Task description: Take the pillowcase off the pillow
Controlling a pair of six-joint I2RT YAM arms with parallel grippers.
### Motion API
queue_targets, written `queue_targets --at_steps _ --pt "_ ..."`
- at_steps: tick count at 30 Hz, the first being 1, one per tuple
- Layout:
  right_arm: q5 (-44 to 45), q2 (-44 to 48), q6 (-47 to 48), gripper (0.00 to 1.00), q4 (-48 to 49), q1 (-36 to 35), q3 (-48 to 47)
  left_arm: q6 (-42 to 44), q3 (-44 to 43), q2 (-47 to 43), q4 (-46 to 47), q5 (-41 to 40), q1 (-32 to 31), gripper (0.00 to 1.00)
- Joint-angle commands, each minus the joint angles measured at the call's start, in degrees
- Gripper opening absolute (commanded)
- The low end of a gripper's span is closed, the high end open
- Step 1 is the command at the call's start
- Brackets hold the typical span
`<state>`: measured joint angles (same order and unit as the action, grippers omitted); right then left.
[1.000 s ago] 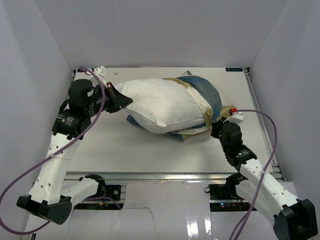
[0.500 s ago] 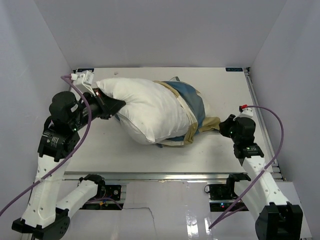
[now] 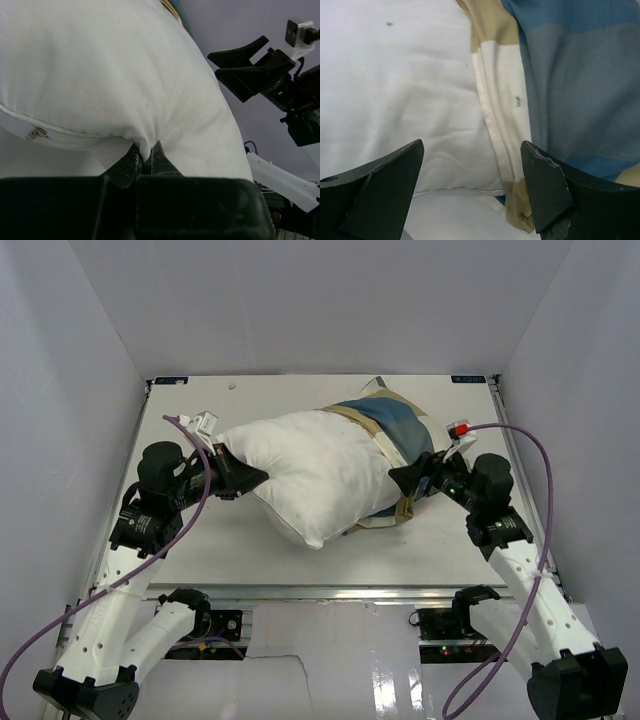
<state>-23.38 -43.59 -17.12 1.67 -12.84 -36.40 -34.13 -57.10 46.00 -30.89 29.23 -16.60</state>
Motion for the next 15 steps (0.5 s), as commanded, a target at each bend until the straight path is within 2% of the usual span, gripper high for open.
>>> queue_targets --at_steps 1,5,9,10,13,14,15 --pt "3.75 -5.87 4.02 0.84 1.49 -0.69 -1.74 -0.68 -2.05 -1.17 4.97 2.67 -0.01 0.00" --pt "10.18 -11.59 5.96 0.82 5.00 -0.69 -3.14 -0.24 -2.49 -1.09 4.09 2.41 0.08 0.00" --pt "10.54 -20.11 6.05 0.72 7.20 -0.69 -6.31 -0.32 -2.23 -1.08 4.09 2.93 -0.01 0.00" --pt "11.76 -21.17 6.05 0.61 7.55 -0.69 -7.18 -0.24 -2.22 -1.17 4.09 2.93 -0.01 0.00" --pt "20.72 -24.95 5.96 0.38 7.64 1.32 -8.59 0.82 -3.97 -1.26 2.16 2.67 0.08 0.00" --pt "21.70 -27.22 4.40 0.31 7.64 2.98 -10.34 0.91 -4.85 -1.35 0.85 3.28 -0.01 0.00" --pt "20.14 -28.64 3.16 0.21 7.56 7.87 -11.49 0.73 -7.04 -1.18 0.40 4.68 0.08 0.00"
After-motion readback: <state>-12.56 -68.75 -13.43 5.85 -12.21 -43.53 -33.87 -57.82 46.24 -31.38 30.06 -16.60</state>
